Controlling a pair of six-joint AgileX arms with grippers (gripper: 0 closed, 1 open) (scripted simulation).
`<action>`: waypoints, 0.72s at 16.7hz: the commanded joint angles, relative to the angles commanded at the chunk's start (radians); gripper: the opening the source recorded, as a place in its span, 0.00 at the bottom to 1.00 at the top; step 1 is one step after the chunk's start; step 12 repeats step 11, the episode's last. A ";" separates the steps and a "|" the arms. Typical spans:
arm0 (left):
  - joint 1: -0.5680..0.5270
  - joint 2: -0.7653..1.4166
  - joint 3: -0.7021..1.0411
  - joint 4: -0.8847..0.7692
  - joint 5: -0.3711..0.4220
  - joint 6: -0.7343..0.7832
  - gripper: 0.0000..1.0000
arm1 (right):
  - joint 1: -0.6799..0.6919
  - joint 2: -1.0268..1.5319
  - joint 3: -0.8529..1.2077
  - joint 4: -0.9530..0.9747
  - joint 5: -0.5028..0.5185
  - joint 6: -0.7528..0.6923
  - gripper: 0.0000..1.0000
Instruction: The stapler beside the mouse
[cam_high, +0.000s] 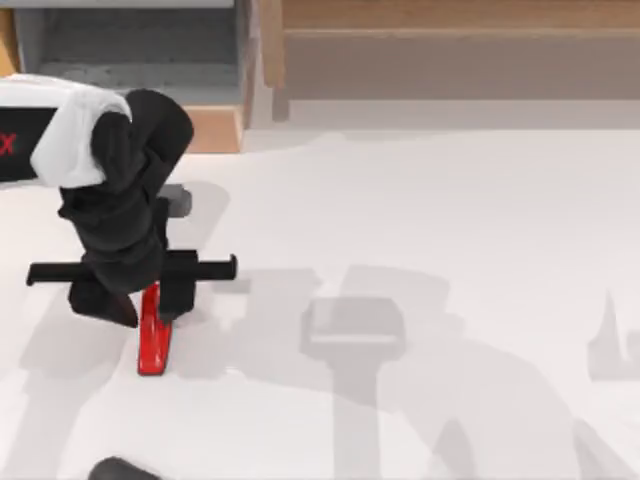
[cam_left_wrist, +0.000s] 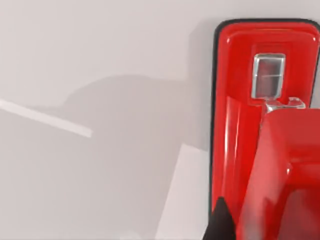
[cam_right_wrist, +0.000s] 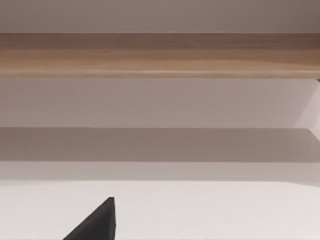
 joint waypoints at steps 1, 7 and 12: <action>0.000 0.000 0.000 0.000 0.000 0.000 0.68 | 0.000 0.000 0.000 0.000 0.000 0.000 1.00; 0.000 0.000 0.000 0.000 0.000 0.000 1.00 | 0.000 0.000 0.000 0.000 0.000 0.000 1.00; 0.000 0.000 0.000 0.000 0.000 0.000 1.00 | 0.000 0.000 0.000 0.000 0.000 0.000 1.00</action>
